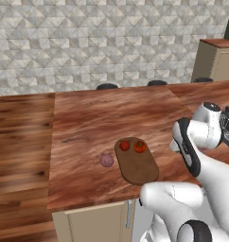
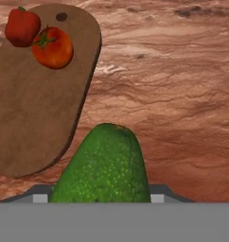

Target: Place the avocado, onion, tomato, and bell pepper on the cutting board.

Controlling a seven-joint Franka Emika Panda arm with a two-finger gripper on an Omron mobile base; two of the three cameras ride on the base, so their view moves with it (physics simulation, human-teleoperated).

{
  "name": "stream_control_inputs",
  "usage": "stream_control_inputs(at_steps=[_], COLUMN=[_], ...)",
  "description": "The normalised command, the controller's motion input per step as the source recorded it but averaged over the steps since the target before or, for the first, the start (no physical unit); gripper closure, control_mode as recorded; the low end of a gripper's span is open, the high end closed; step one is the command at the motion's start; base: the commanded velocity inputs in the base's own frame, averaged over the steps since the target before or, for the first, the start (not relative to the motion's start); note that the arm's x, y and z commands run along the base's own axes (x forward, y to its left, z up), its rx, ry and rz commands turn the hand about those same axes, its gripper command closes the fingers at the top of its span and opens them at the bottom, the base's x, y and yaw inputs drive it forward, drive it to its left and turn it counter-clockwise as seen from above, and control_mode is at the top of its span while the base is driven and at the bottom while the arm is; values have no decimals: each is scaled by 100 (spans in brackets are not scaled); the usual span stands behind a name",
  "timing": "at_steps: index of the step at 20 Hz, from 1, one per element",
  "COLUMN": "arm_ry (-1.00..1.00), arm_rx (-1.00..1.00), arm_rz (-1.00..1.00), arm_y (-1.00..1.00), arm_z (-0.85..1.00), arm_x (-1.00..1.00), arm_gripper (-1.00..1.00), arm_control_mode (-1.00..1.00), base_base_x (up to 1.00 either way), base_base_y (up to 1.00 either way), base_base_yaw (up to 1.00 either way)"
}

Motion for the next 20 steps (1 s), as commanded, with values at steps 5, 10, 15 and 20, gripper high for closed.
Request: stream_control_inputs(at_steps=[5,10,15,20], arm_ry=[-8,-7,-5,-2], arm_rx=[0,0,0,0], arm_rz=[4,3,1,0], arm_y=[68,63,60,18], arm_z=[9,0,0,-5], arm_x=[-27,-20,-10,16], arm_gripper=[100,100,100,100], arm_control_mode=[-100,-100,-100,-100], base_base_x=[0,0,0,0], base_base_y=[0,0,0,0], base_base_yaw=[0,0,0,0])
